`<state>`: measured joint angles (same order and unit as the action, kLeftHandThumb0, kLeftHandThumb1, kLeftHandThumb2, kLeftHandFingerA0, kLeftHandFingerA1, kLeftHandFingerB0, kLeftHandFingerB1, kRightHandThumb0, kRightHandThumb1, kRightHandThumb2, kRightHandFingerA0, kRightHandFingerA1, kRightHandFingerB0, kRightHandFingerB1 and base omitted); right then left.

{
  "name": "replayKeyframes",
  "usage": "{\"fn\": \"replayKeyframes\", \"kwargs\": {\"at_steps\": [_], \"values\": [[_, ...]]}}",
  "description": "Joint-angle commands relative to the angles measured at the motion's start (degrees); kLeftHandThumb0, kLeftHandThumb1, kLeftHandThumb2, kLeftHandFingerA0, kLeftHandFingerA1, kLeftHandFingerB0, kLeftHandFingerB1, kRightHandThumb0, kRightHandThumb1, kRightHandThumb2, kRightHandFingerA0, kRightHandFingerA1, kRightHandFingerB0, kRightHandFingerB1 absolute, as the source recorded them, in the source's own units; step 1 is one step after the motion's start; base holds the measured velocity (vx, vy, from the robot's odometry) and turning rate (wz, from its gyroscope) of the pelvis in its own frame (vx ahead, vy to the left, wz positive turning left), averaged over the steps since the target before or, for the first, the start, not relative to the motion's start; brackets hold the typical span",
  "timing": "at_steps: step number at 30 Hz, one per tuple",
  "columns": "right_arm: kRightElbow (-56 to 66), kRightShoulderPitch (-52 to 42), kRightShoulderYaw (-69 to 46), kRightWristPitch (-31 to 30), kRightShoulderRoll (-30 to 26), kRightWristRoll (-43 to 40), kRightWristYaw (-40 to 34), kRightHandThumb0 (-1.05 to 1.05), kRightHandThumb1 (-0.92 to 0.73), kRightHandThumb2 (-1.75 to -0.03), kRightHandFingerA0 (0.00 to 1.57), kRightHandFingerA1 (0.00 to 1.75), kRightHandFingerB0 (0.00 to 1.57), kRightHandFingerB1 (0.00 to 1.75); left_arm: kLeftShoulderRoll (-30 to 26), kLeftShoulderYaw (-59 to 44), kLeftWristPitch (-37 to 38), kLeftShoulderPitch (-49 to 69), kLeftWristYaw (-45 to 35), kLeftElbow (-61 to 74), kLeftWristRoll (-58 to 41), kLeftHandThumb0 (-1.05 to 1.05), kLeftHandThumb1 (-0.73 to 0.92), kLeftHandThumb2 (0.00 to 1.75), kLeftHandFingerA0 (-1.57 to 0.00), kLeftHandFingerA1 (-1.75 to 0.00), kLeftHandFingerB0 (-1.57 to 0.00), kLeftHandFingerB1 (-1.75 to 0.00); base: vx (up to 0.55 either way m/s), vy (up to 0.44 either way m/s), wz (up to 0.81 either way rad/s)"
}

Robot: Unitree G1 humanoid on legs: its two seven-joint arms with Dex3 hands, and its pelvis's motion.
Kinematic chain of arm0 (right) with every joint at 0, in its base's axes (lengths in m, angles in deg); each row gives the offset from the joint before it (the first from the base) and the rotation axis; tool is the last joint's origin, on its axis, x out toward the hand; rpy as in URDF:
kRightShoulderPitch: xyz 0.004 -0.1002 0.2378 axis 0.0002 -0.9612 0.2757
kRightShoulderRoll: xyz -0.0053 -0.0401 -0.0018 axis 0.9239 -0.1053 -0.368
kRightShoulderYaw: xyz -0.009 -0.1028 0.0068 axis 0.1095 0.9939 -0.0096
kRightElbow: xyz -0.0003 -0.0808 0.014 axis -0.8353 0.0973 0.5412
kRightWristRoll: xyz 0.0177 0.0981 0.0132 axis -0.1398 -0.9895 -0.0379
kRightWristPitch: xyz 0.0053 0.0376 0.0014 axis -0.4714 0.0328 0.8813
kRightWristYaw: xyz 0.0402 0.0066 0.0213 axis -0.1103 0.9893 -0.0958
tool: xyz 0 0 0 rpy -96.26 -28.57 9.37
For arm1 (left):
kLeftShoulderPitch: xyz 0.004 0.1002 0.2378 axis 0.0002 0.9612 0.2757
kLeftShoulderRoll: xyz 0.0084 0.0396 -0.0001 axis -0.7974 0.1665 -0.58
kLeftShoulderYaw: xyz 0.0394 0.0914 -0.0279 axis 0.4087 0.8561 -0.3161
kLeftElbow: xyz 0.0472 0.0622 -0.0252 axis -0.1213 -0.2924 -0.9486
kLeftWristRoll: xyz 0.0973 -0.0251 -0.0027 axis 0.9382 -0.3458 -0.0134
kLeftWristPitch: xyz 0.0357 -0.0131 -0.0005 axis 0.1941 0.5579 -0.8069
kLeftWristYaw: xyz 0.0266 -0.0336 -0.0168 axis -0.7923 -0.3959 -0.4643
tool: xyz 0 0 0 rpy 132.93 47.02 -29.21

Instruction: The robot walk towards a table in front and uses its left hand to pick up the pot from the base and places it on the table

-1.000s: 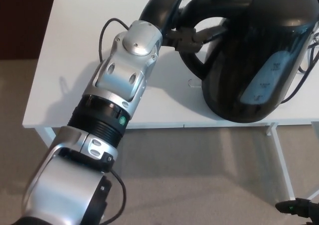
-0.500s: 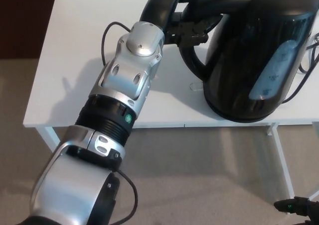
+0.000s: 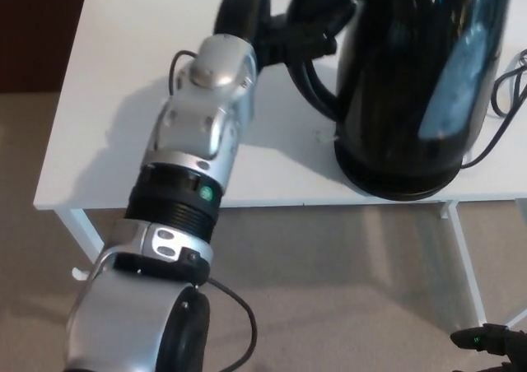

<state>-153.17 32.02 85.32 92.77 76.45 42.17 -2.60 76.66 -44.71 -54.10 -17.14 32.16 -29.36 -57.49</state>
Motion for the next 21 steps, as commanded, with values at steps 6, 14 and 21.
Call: {"fn": "replayKeyframes", "kwargs": {"at_steps": [6,14,21], "values": [[0.2,0.4,-0.5,0.2,-0.7,-0.4,1.1,-0.32,-0.60,-0.57,0.74,0.46,0.61,0.42,3.4,-6.4,-4.8,-11.0,3.2,11.2,-11.2,-0.15,0.79,0.71,-0.86,-1.58,-0.72,-1.21,0.00,0.000,0.00],[0.9,0.0,0.3,-0.3,-0.9,0.7,0.4,-0.33,-0.61,-0.57,0.75,0.46,0.61,0.42,-5.7,-3.4,1.2,-11.8,2.0,11.5,-3.5,-0.10,0.75,0.78,-1.03,-1.43,-0.76,-1.19,0.00,0.000,0.00],[0.5,-0.3,0.4,0.2,-1.0,0.5,1.2,-0.34,-0.61,-0.58,0.73,0.46,0.58,0.41,-15.0,2.9,7.5,-7.4,2.3,9.3,3.4,-0.14,0.83,0.66,-1.03,-1.40,-0.80,-1.12,0.00,0.000,0.00]]}}
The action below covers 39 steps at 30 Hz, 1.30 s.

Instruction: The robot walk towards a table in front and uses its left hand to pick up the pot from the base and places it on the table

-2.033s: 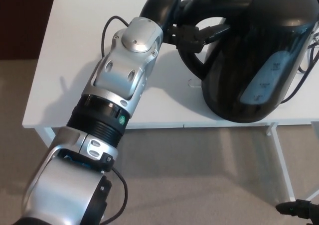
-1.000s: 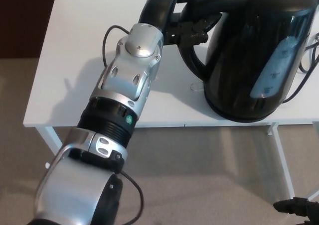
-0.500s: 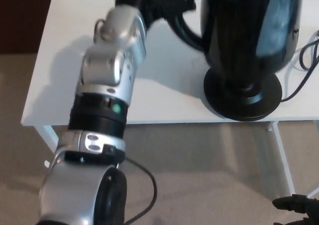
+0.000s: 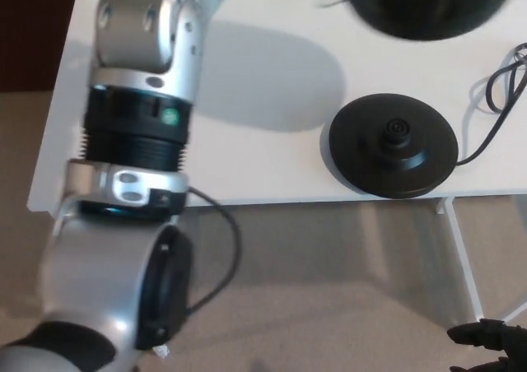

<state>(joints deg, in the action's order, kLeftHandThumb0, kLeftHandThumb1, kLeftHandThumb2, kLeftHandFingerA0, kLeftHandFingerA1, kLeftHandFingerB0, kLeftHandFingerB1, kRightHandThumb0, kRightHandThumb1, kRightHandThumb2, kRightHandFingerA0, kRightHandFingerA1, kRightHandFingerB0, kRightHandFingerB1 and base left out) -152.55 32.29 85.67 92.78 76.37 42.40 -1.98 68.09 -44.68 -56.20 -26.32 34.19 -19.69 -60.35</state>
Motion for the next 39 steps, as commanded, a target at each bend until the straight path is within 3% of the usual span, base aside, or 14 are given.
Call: {"fn": "replayKeyframes", "kwargs": {"at_steps": [1,4,14,29,30,32,33,34,35,36,37,38,39], "values": [[-0.1,-0.7,0.0,0.1,-0.8,0.1,0.7,-0.34,-0.61,-0.58,0.73,0.46,0.58,0.41,-7.8,3.4,10.6,2.7,-0.2,-0.5,6.7,-0.14,0.83,0.66,-1.03,-1.40,-0.80,-1.12,0.00,0.000,0.00],[0.0,-0.7,-0.1,-0.4,-0.6,0.1,0.1,-0.34,-0.61,-0.58,0.74,0.46,0.59,0.41,-11.2,5.9,12.3,4.3,0.4,-1.3,9.5,-0.10,0.81,0.68,-1.03,-1.34,-0.81,-1.07,0.00,0.000,0.00],[-0.6,-0.3,-0.8,-0.8,-0.8,-0.4,-0.2,-0.32,-0.62,-0.57,0.75,0.46,0.61,0.42,-19.3,7.2,14.3,11.1,-1.6,-0.4,10.4,-0.14,0.84,0.70,-0.93,-1.50,-0.72,-1.10,0.00,0.000,0.00],[-0.2,-1.0,-1.3,-0.1,-0.4,-0.6,-0.5,-0.32,-0.61,-0.57,0.76,0.46,0.61,0.42,-17.1,11.9,15.1,22.2,-1.1,2.1,13.5,-0.07,0.80,0.71,-0.87,-1.49,-0.70,-1.09,0.00,0.000,0.00],[-0.4,-0.7,-1.3,-0.2,-0.5,-0.4,-0.7,-0.32,-0.61,-0.58,0.76,0.47,0.61,0.43,-16.5,12.1,15.5,23.6,-1.3,2.1,13.1,-0.05,0.80,0.70,-0.95,-1.42,-0.72,-1.06,0.00,0.000,0.00],[-0.4,-0.5,-1.3,-0.2,-0.4,-0.4,-0.8,-0.32,-0.61,-0.58,0.76,0.47,0.61,0.43,-16.5,12.1,15.5,23.6,-1.4,2.2,13.2,-0.05,0.80,0.70,-0.95,-1.42,-0.72,-1.06,0.00,0.000,0.00],[-0.4,-0.2,-1.1,-0.5,-0.4,-0.1,-0.7,-0.33,-0.61,-0.58,0.76,0.47,0.61,0.42,-16.6,12.3,16.4,24.2,-1.7,1.4,13.2,-0.06,0.80,0.68,-0.96,-1.38,-0.75,-0.98,0.00,0.000,0.00],[-0.3,-0.1,-1.1,-0.6,-0.5,-0.1,-0.6,-0.33,-0.61,-0.58,0.75,0.47,0.60,0.42,-16.6,12.5,16.5,24.4,-2.0,0.9,13.2,-0.08,0.81,0.66,-1.00,-1.24,-0.75,-0.79,0.00,0.000,0.00],[-0.2,-0.1,-1.2,-0.5,-0.6,-0.3,-0.3,-0.33,-0.62,-0.57,0.75,0.46,0.60,0.42,-16.6,12.5,15.6,24.5,-2.8,0.2,12.9,-0.11,0.76,0.62,-1.00,-0.79,-0.69,-0.52,0.00,0.000,0.00],[-0.2,-0.1,-1.1,-0.4,-0.6,-0.2,-0.3,-0.33,-0.62,-0.57,0.75,0.46,0.60,0.42,-16.6,12.4,14.8,24.4,-3.5,-0.3,12.4,-0.11,0.76,0.62,-1.00,-0.79,-0.69,-0.52,0.00,0.000,0.00],[-0.3,0.2,-1.3,-0.4,-0.6,-0.3,-0.3,-0.33,-0.62,-0.57,0.75,0.46,0.60,0.42,-16.8,12.2,13.4,23.8,-5.9,-1.2,11.1,-0.19,0.66,0.59,-0.80,-0.54,-0.53,-0.40,0.00,0.000,0.00],[-0.3,0.3,-1.4,-0.5,-0.6,-0.5,-0.2,-0.33,-0.61,-0.58,0.75,0.46,0.61,0.43,-17.4,12.5,12.2,23.5,-8.5,-1.3,10.5,-0.37,0.51,0.64,-0.30,-0.41,-0.23,-0.35,0.00,0.000,0.00],[-0.4,0.2,-1.6,-0.4,-0.5,-0.8,0.0,-0.33,-0.61,-0.57,0.75,0.46,0.61,0.42,-19.3,13.9,10.0,22.8,-14.7,-1.4,9.7,-0.49,0.35,0.68,0.00,-0.12,0.00,-0.10,0.00,0.000,0.00]]}}
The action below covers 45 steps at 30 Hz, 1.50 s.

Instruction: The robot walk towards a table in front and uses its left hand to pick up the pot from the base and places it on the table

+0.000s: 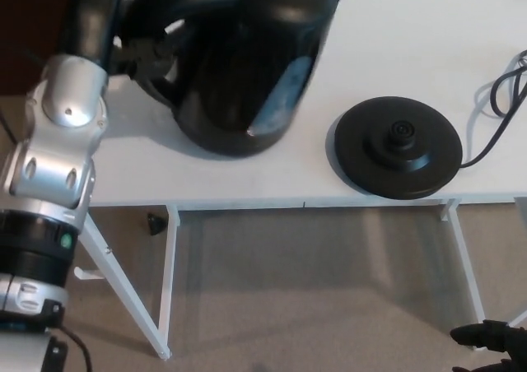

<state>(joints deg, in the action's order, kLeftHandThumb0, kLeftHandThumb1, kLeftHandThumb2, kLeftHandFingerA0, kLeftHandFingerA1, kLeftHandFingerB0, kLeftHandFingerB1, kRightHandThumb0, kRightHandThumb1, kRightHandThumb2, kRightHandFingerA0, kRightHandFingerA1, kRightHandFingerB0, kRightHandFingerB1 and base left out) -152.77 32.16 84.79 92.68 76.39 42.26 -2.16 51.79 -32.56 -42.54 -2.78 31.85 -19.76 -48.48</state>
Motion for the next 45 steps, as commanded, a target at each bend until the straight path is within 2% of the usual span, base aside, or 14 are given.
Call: {"fn": "replayKeyframes", "kwargs": {"at_steps": [1,2,6,20,26,27,31,35,37,40,41,42,44,45], "values": [[-0.3,0.3,-0.9,0.0,-0.5,-0.8,0.3,-0.33,-0.61,-0.57,0.75,0.46,0.61,0.42,-4.2,2.7,-4.4,-1.3,-15.7,-1.5,-2.3,-0.49,0.35,0.68,0.00,-0.12,0.00,-0.10,0.00,0.000,0.00],[-0.2,0.3,-0.9,0.0,-0.5,-0.9,0.3,-0.33,-0.61,-0.57,0.76,0.46,0.61,0.42,-4.6,3.1,-4.8,-1.6,-16.7,-1.5,-2.2,-0.59,0.38,0.69,0.00,-0.01,0.00,0.00,0.00,0.000,0.00],[-0.2,0.6,-1.0,0.0,-0.5,-1.0,0.3,-0.31,-0.61,-0.57,0.74,0.46,0.61,0.43,-6.0,3.9,-9.7,-3.1,-19.6,-0.1,-2.8,-0.73,0.43,0.76,0.00,0.00,0.00,-0.01,0.00,0.000,0.00],[-0.4,0.7,-1.0,0.7,-0.4,-0.4,-0.5,-0.30,-0.59,-0.57,0.76,0.47,0.62,0.43,-7.5,2.9,-12.1,-4.0,-25.4,1.9,-4.7,-0.79,0.45,0.79,0.00,0.00,0.00,0.00,0.00,0.000,0.00],[0.6,-1.0,-1.2,0.4,-0.4,-0.8,0.0,-0.30,-0.59,-0.57,0.75,0.47,0.61,0.43,-7.9,-4.7,-14.8,-3.6,-29.7,11.8,-13.2,-0.90,0.49,0.86,0.00,0.00,0.00,0.00,0.00,0.000,0.00],[0.8,-1.0,-1.1,0.2,-0.4,-0.6,-0.1,-0.30,-0.59,-0.57,0.74,0.47,0.61,0.43,-7.8,-6.7,-15.0,-3.6,-29.8,13.8,-14.9,-0.88,0.55,0.58,0.00,0.00,0.00,0.00,0.00,0.000,0.00],[0.3,-1.0,-0.5,-0.6,-0.4,0.2,-0.7,-0.30,-0.59,-0.57,0.75,0.47,0.61,0.43,-10.7,-14.7,-17.5,-5.8,-28.2,21.0,-18.4,-1.02,0.60,0.60,0.00,0.00,0.00,0.00,0.00,0.000,0.00],[-0.5,-1.2,-0.2,-0.1,-0.5,0.4,-0.9,-0.30,-0.58,-0.57,0.76,0.48,0.62,0.43,-14.1,-20.6,-19.9,-5.4,-28.0,23.6,-20.4,-1.02,0.58,0.61,0.00,0.00,0.00,0.00,0.00,0.000,0.00],[-0.8,-1.6,-0.4,0.2,-0.5,0.1,-0.7,-0.30,-0.58,-0.57,0.76,0.48,0.61,0.43,-19.3,-27.1,-19.4,-1.6,-31.2,21.4,-22.9,-0.90,0.58,0.57,0.00,0.00,0.00,0.00,0.00,0.000,0.00],[-1.3,-2.2,-0.2,0.7,-0.2,0.1,-0.4,-0.30,-0.59,-0.57,0.74,0.47,0.61,0.43,-23.3,-32.3,-17.5,3.6,-33.7,17.5,-24.2,-0.88,0.58,0.58,0.00,0.00,0.00,0.00,0.00,0.000,0.00],[-1.4,-2.2,-0.2,0.7,-0.2,0.1,-0.4,-0.30,-0.59,-0.57,0.74,0.47,0.61,0.43,-24.0,-33.2,-16.9,4.5,-34.3,16.7,-24.6,-0.88,0.58,0.58,0.00,0.00,0.00,0.00,0.00,0.000,0.00],[-1.9,-3.3,0.0,1.5,0.1,0.1,-0.5,-0.29,-0.58,-0.57,0.74,0.48,0.61,0.43,-25.5,-37.4,-10.8,12.1,-36.5,13.8,-23.9,-0.90,0.63,0.59,0.00,0.00,0.00,0.00,0.00,0.000,0.00],[-2.0,-5.2,0.2,2.0,0.0,0.3,-0.7,-0.29,-0.58,-0.57,0.75,0.48,0.61,0.43,-24.9,-39.9,-9.1,18.0,-37.8,14.3,-25.0,-0.90,0.64,0.60,0.00,0.00,0.00,0.00,0.00,0.000,0.00],[-2.2,-5.9,0.2,1.8,-0.3,0.4,-1.1,-0.28,-0.59,-0.57,0.74,0.47,0.60,0.43,-21.4,-42.7,-8.8,25.7,-36.7,16.8,-25.3,-0.90,0.62,0.92,0.00,0.00,0.00,0.00,0.00,0.000,0.00]]}}
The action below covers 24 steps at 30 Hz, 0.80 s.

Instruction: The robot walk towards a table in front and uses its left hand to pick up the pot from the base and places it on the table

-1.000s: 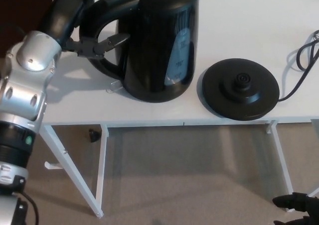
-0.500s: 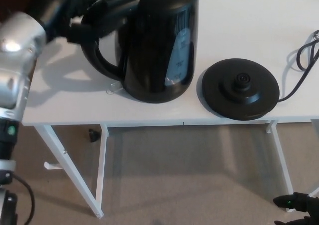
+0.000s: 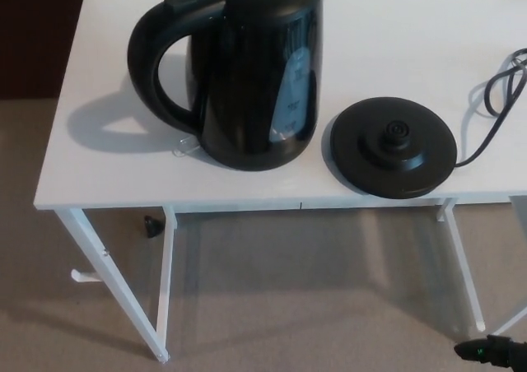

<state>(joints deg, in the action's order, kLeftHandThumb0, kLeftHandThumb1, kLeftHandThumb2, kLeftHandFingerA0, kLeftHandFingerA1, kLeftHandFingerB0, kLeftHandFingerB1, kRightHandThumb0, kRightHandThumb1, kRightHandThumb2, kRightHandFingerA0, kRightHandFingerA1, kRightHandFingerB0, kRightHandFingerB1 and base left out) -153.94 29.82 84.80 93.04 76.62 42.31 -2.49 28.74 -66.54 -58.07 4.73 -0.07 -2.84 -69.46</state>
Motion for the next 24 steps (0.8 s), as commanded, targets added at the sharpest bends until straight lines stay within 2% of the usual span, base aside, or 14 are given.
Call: {"fn": "replayKeyframes", "kwargs": {"at_steps": [1,2,6,8,12,13,14,15,16,17,18,19,21,24], "values": [[-1.3,-3.4,0.2,0.6,-0.6,0.5,-1.3,-0.36,-0.51,-0.73,0.70,0.56,0.56,0.52,4.5,-10.1,7.4,23.7,-4.4,0.5,-4.8,-0.98,0.76,1.03,0.00,-0.02,0.00,0.00,0.00,0.000,0.00],[-1.5,-3.6,0.2,0.3,-0.5,0.5,-1.4,-0.28,-0.60,-0.57,0.72,0.45,0.59,0.41,6.3,-10.6,8.0,27.0,-4.9,-0.3,-5.1,-0.94,0.85,1.09,0.00,-0.05,0.00,0.00,0.00,0.000,0.00],[-2.0,-5.4,-0.7,0.9,0.1,-0.5,-1.8,-0.26,-0.60,-0.57,0.68,0.45,0.58,0.41,12.4,-8.7,13.2,38.9,-4.8,-5.0,-2.2,-0.91,0.87,1.12,0.00,-0.09,0.00,-0.02,0.00,0.000,0.00],[-2.0,-6.4,-0.5,1.5,-0.2,-0.2,-2.4,-0.29,-0.60,-0.58,0.59,0.42,0.53,0.40,15.7,-5.0,16.8,44.8,-3.6,-11.6,1.0,-0.93,0.85,1.10,0.00,-0.04,0.00,0.00,0.00,0.000,0.00],[-1.9,-6.9,-1.0,1.6,0.1,-0.5,-3.6,-0.33,-0.60,-0.58,0.52,0.39,0.50,0.38,18.7,-1.3,17.6,45.3,2.4,-22.5,3.9,-0.89,0.82,1.08,0.00,-0.07,0.00,-0.04,0.00,0.000,0.00],[-1.9,-6.9,-1.0,1.6,0.1,-0.5,-3.8,-0.34,-0.60,-0.58,0.48,0.38,0.48,0.38,19.9,-1.0,17.4,44.2,4.8,-28.0,4.0,-0.84,0.77,1.08,0.00,-0.13,0.00,-0.11,0.00,0.000,0.00],[-1.7,-7.2,-1.0,1.8,0.6,-0.5,-3.9,-0.41,-0.45,-0.79,0.43,0.51,0.36,0.48,20.0,-0.2,17.7,44.3,6.6,-31.2,4.9,-0.85,0.79,1.11,0.00,-0.14,0.00,-0.12,0.00,0.000,0.00],[-1.5,-7.2,-1.2,2.0,0.7,-0.8,-3.7,-0.36,-0.60,-0.58,0.49,0.38,0.46,0.37,19.9,0.9,18.9,43.9,7.2,-33.8,5.9,-0.86,0.81,1.00,0.00,-0.02,0.00,0.00,0.00,0.000,0.00],[-1.2,-7.2,-1.7,2.3,0.7,-1.3,-3.3,-0.40,-0.61,-0.58,0.47,0.37,0.44,0.36,19.7,3.1,21.9,43.1,7.8,-38.7,7.9,-0.88,0.91,1.16,0.00,-0.10,0.00,-0.08,0.00,0.000,0.00],[-1.1,-7.3,-1.9,2.3,0.5,-1.5,-3.0,-0.40,-0.61,-0.58,0.47,0.37,0.44,0.36,19.5,4.4,24.3,42.6,7.7,-41.6,8.8,-0.88,0.91,1.16,0.00,-0.10,0.00,-0.08,0.00,0.000,0.00],[-0.9,-7.1,-2.0,2.2,0.2,-1.5,-2.9,-0.42,-0.61,-0.58,0.47,0.36,0.42,0.34,19.3,6.7,27.8,42.5,8.4,-43.5,11.0,-0.72,0.92,0.82,0.00,0.00,0.00,0.00,0.00,0.000,0.00],[-0.8,-7.0,-2.2,2.1,-0.1,-1.7,-2.7,-0.45,-0.62,-0.58,0.43,0.35,0.38,0.33,19.2,8.9,29.6,42.4,9.9,-44.0,13.0,-0.77,0.85,1.17,0.00,-0.16,0.00,-0.16,0.00,0.000,0.00],[-0.8,-6.6,-2.5,2.3,-0.4,-1.8,-2.6,-0.49,-0.62,-0.58,0.42,0.35,0.36,0.33,18.9,11.7,30.1,42.1,12.7,-43.3,15.2,-0.80,0.86,1.16,0.00,-0.14,0.00,-0.14,0.00,0.000,0.00],[-0.9,-5.9,-3.0,2.6,-0.1,-2.2,-2.2,-0.58,-0.62,-0.60,0.39,0.34,0.31,0.31,19.5,11.9,30.4,40.8,12.8,-44.0,13.1,-0.85,0.84,1.14,0.00,-0.10,0.00,-0.11,0.00,0.000,0.00]]}}
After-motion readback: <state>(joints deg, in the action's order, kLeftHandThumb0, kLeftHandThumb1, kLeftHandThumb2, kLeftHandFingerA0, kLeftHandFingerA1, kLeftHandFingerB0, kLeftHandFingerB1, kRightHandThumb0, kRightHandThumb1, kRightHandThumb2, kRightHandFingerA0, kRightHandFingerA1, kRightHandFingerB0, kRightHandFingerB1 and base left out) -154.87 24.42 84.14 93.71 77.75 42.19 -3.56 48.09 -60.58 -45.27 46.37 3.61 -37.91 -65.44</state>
